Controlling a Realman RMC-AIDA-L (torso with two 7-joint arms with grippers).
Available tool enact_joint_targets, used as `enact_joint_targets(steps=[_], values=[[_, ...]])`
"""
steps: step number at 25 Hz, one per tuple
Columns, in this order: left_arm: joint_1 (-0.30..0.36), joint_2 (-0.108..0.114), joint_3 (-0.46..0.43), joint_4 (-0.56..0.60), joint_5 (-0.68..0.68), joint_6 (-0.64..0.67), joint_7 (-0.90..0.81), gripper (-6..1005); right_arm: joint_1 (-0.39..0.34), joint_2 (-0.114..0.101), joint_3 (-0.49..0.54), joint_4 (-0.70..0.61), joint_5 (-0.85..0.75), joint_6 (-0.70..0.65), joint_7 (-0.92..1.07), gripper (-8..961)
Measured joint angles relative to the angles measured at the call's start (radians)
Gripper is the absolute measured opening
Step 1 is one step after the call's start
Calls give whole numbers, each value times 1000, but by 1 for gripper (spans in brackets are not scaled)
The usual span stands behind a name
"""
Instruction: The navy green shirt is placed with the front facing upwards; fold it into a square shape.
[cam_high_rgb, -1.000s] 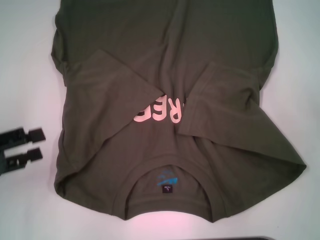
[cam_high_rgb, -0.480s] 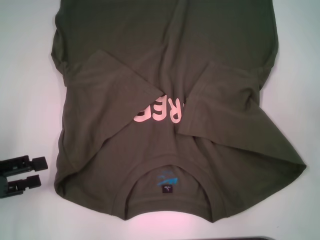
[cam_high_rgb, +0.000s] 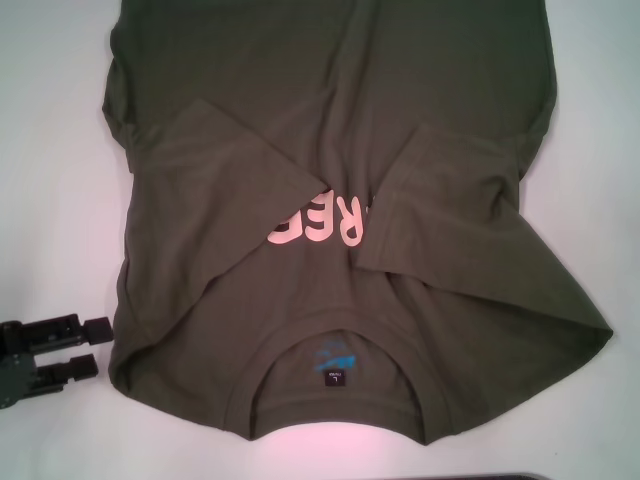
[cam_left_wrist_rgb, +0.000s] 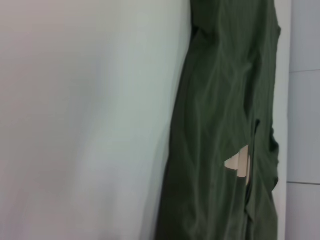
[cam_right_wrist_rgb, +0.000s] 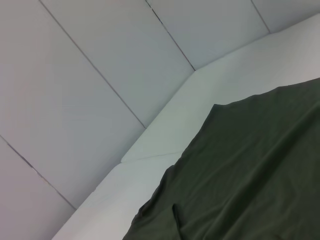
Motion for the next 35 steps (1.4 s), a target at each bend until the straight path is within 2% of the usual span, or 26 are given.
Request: enact_joint_targets(steps=[35], values=[[-32, -3, 9, 51, 60, -70, 15, 713, 17, -1, 0, 13, 0, 13, 1, 913]])
